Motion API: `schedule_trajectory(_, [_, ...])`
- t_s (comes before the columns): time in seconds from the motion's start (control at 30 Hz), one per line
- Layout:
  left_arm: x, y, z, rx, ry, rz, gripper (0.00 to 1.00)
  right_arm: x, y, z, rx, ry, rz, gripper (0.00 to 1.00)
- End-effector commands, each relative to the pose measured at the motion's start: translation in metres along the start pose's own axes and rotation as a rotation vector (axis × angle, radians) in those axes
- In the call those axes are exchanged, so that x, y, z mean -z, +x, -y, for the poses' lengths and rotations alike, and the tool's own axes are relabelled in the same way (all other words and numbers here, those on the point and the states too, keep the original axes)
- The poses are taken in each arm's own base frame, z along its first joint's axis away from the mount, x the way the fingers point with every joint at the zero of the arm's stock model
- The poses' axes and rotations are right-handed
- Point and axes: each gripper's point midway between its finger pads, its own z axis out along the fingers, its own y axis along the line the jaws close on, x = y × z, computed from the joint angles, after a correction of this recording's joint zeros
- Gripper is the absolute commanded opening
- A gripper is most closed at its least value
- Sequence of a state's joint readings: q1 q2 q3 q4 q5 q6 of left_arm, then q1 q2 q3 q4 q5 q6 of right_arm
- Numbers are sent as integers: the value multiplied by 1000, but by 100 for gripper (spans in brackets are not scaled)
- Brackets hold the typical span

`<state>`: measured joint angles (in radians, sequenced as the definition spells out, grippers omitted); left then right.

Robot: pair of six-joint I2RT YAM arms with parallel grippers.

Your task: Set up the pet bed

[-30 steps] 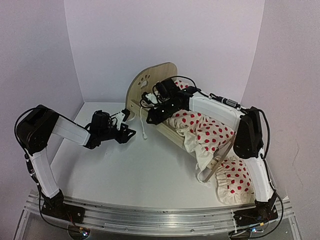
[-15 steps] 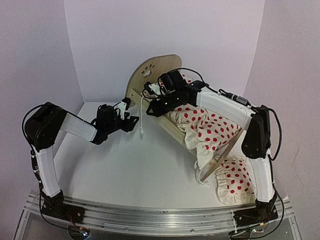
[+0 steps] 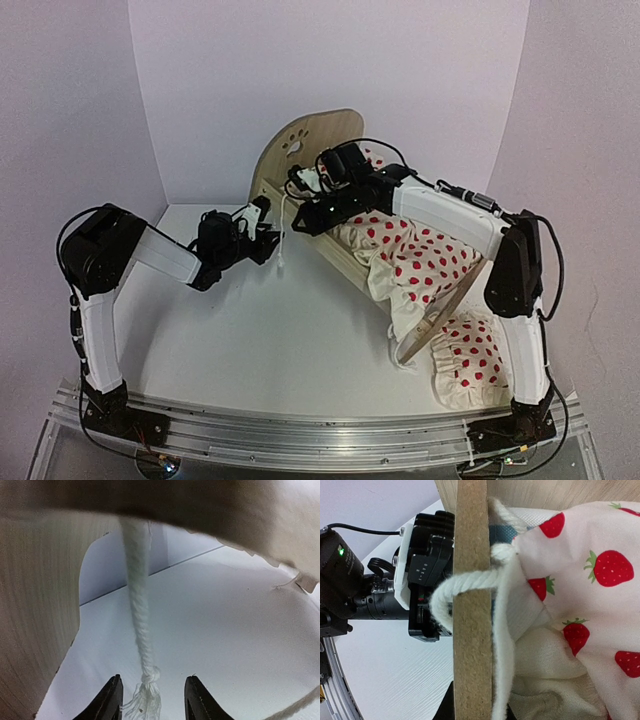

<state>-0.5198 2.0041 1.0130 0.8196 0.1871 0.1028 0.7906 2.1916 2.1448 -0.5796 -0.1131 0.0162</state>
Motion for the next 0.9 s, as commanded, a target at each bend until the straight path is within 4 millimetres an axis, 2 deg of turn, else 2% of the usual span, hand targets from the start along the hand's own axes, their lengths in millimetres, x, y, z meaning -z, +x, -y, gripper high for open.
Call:
schedule_trajectory(0.0, [-6,-40,-8,-19,-31,118,42,150,-161,-55,169,-107,615,0])
schedule_trajectory(0.1, [-6,-45,-5,-19,-15,135,46,150,-161,-57,169,-119,616,0])
schedule_trajectory(0.23, [-8,-49,-5,-19,-8,150,24,150,-159,-57,169,-120,615,0])
schedule_trajectory(0.3, [-7,-53,-3,-25,0,165,5,151,-159,-57,168,-119,614,0])
schedule_trajectory(0.33, [-6,-55,-1,-29,9,170,1,150,-158,-56,167,-115,611,0])
schedule_trajectory(0.47, [3,-46,7,6,50,119,0,138,-150,-46,165,-66,589,0])
schedule_trajectory(0.53, [11,-37,13,80,74,46,0,125,-142,-37,170,-24,561,0])
schedule_trajectory(0.63, [23,-10,24,264,116,-124,0,91,-121,-21,168,20,490,0])
schedule_trajectory(0.77, [45,29,38,512,114,-375,0,42,-88,-22,183,-45,391,0])
schedule_trajectory(0.87, [61,52,48,615,114,-488,0,13,-69,-22,188,-81,337,0])
